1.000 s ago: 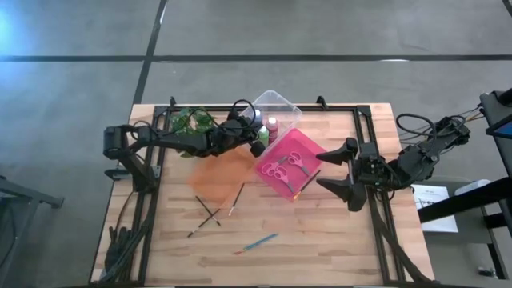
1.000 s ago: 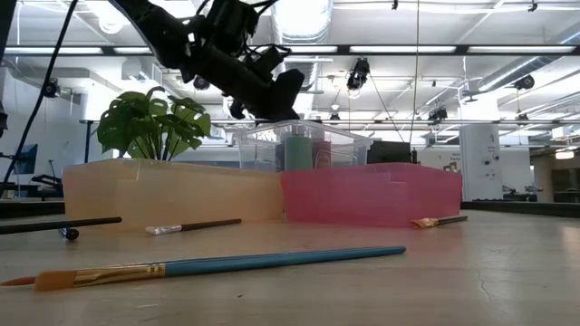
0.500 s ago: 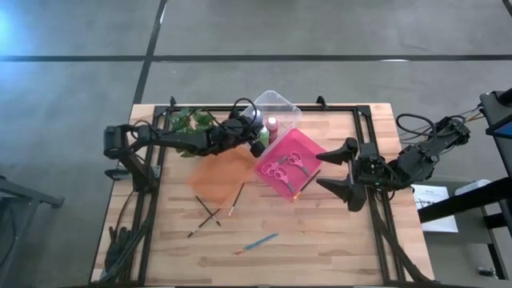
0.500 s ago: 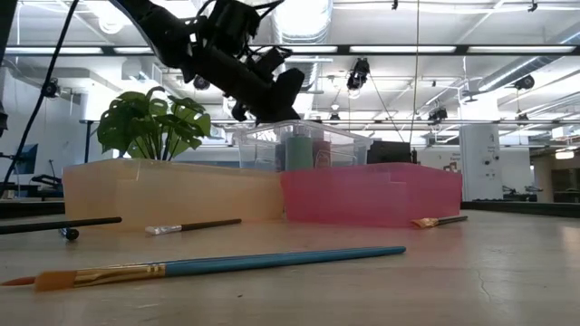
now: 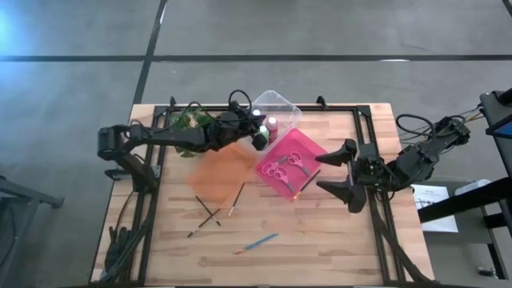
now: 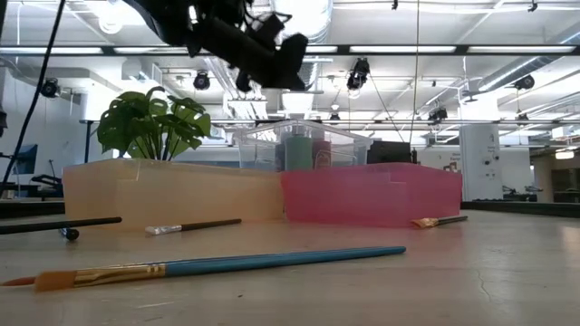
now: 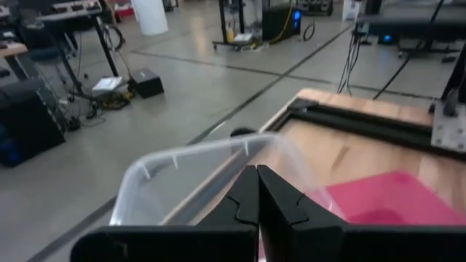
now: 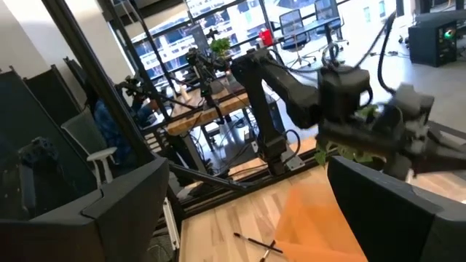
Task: Pick & Place Paint Supplies
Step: Put the bottom black lash brush into the yellow bin
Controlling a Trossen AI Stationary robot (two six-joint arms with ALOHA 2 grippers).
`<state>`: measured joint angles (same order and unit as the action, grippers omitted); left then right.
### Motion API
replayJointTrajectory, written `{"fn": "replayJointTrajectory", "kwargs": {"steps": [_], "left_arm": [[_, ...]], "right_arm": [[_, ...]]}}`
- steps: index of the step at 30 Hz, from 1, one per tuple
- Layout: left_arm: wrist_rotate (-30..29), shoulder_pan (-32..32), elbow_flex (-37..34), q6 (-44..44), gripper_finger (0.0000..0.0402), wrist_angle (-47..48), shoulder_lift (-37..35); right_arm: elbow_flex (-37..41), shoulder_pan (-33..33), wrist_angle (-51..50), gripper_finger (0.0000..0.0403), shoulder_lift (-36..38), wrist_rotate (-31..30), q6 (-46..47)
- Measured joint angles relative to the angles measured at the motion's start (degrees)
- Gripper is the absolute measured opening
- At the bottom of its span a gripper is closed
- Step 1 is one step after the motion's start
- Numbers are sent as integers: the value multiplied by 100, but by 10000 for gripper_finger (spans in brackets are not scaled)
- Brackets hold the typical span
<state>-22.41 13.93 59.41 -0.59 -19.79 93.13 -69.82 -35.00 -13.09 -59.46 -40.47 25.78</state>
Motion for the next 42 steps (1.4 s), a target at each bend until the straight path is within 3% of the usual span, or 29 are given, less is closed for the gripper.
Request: {"fn": "replayJointTrajectory", "kwargs": {"steps": [6,9,17,22,27,30,34,38,42], "left_arm": [[51,-8,29,212,0,187,-581],[294,-12,30,305,0,747,-845],[2541,-522,22,345,0,2255,-1480],[3118,-1434,20,363,1,2510,-1982],[2534,-2558,22,1115,39,3134,-2318],[2129,-3328,157,1849,73,4086,-2394],[2069,-4532,545,2664,98,5742,-2384],[1366,-5562,592,4687,101,6783,-2367],[1013,-6223,293,6558,101,7114,-2234]], "right_arm": [[0,0,-16,372,0,17,-6],[0,0,-39,372,0,58,-28],[0,0,-336,371,13,381,55],[0,0,-504,371,13,742,88],[0,0,-664,371,9,950,85],[0,0,-641,371,13,1055,154],[0,0,-644,371,15,1270,316],[0,-1,-639,371,9,1368,365],[0,0,-642,371,4,1370,350]]}}
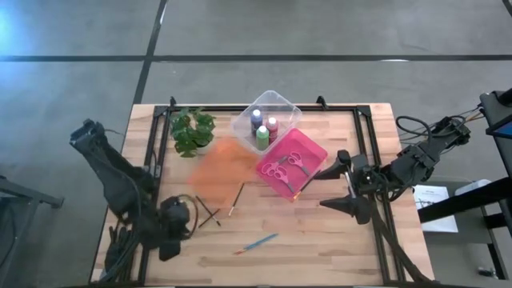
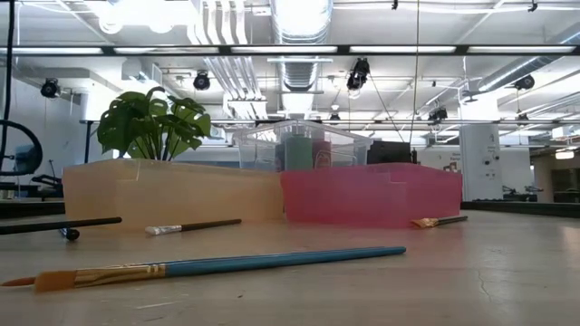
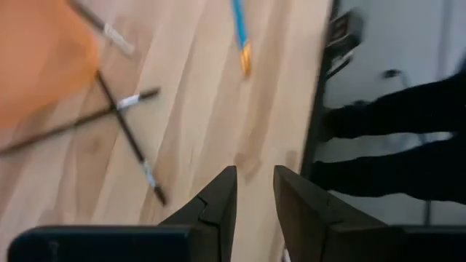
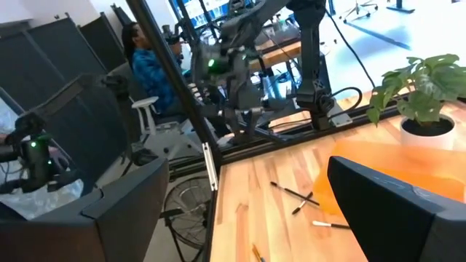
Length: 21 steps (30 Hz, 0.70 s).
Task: Pick & Place Paint Supplies
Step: Put the bottom black lash brush into the yellow bin
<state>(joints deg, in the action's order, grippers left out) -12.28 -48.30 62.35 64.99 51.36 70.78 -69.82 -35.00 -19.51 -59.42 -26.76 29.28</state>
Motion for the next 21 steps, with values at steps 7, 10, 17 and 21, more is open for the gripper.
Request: {"fn": "replayJointTrajectory", "kwargs": {"steps": [7,10,17,21], "left_arm": [[-578,-154,-503,409,102,-19,810],[-440,-138,-742,554,102,-95,1094],[-8,-254,-1328,762,102,-1212,1301],[78,-257,-1689,1105,102,-1545,1301]], "right_arm": [[0,-1,5,371,-2,0,-109],[0,0,5,371,-2,0,-92],[0,0,38,370,-2,0,-41],[0,0,38,370,-2,0,-31]]}}
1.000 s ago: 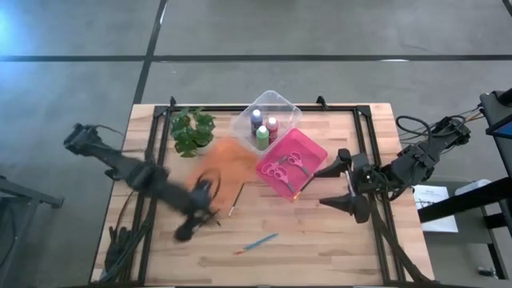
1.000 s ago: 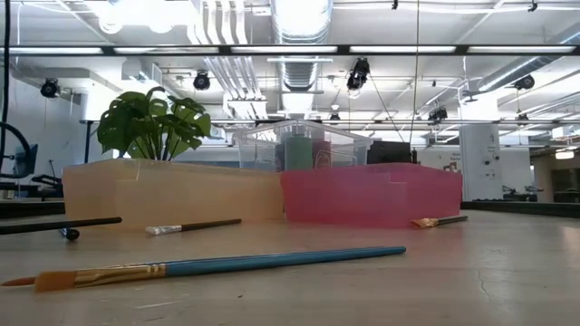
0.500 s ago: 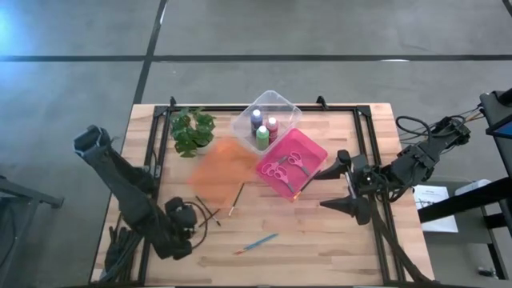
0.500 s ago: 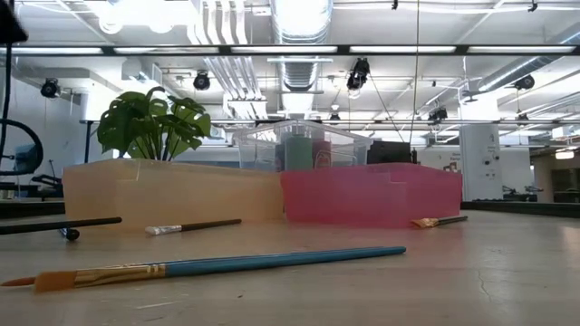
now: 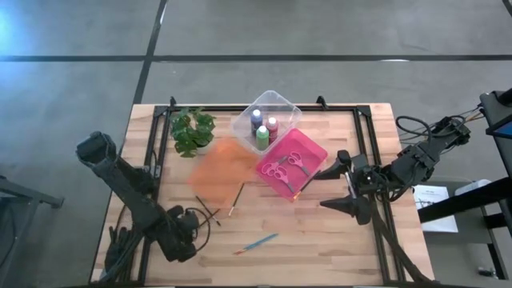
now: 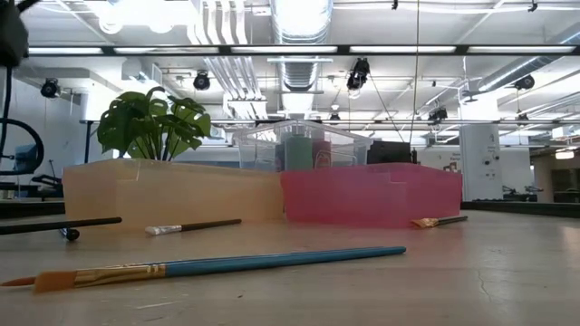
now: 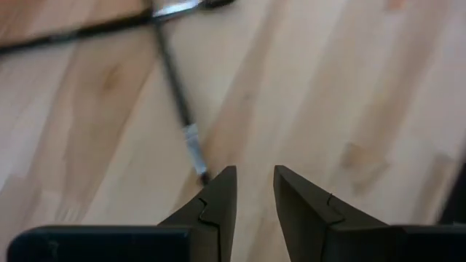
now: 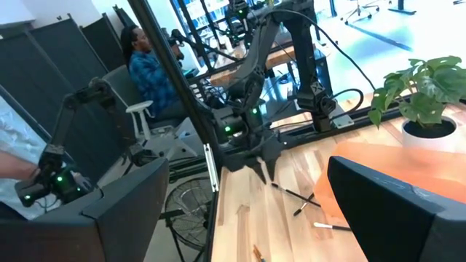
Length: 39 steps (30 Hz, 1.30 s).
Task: Pick & Place Paint Supplies
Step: Put the bottom black lash brush into the yellow bin
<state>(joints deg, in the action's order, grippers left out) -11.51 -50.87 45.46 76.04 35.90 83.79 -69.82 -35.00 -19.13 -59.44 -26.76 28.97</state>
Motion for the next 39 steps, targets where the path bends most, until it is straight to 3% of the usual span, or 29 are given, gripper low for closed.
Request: {"fn": "replayJointTrajectory", "kwargs": {"steps": [8,34,39], "left_arm": [[110,-35,-342,611,102,-32,-2],[237,-46,-906,846,102,-828,70],[240,-46,-906,965,74,-787,70]], "right_arm": [[0,0,-7,370,-4,0,66],[74,-92,2,370,-4,-15,109],[74,-125,3,370,-2,-17,109]]}}
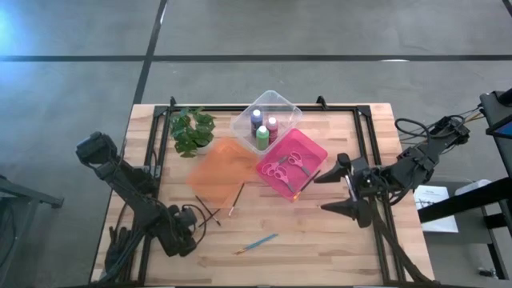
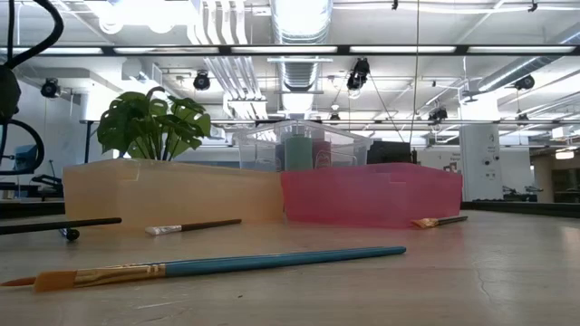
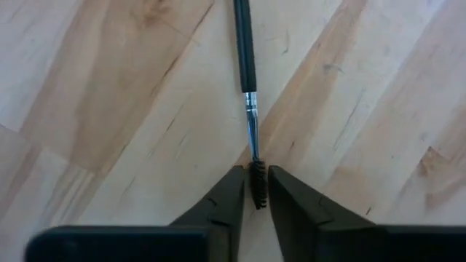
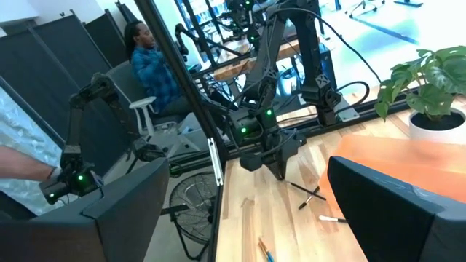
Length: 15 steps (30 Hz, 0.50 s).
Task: Pick & Place Paint Supplies
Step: Put the bottom black lash brush into the yellow bin
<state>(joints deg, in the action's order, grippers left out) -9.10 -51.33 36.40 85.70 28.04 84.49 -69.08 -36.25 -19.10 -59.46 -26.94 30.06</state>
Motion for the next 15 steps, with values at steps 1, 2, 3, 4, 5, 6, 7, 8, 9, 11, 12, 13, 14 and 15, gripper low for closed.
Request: {"fn": "replayJointTrajectory", "kwargs": {"steps": [1,2,3,4,5,6,7,8,9,11,12,13,14,15], "left_arm": [[2,0,-4,28,60,4,2],[6,0,-4,32,45,12,4],[11,0,-4,31,28,15,4],[13,0,-4,30,15,0,4],[15,0,-4,32,9,-53,6],[18,0,-4,30,8,-112,11],[37,0,-4,30,8,-165,11],[69,4,-6,26,8,-218,11],[104,4,-6,-8,8,-295,11],[165,-5,-1,-185,6,-543,11],[164,-17,10,-300,5,-676,9],[165,-25,23,-439,4,-853,9],[163,-28,35,-590,4,-1053,9],[153,-28,47,-726,4,-1263,9]], "right_arm": [[0,0,1,370,0,0,0],[0,0,1,370,0,-1,0],[0,0,1,370,0,-2,0],[0,0,1,370,0,0,0],[0,0,1,370,0,-2,0],[0,0,3,370,0,-2,0],[0,0,3,370,0,0,0],[0,0,3,370,0,0,0],[0,0,3,370,0,-1,0],[0,0,4,370,0,0,0],[0,0,11,370,0,0,0],[0,0,18,370,0,0,0],[0,0,23,370,0,0,0],[0,0,26,370,0,2,0]]}}
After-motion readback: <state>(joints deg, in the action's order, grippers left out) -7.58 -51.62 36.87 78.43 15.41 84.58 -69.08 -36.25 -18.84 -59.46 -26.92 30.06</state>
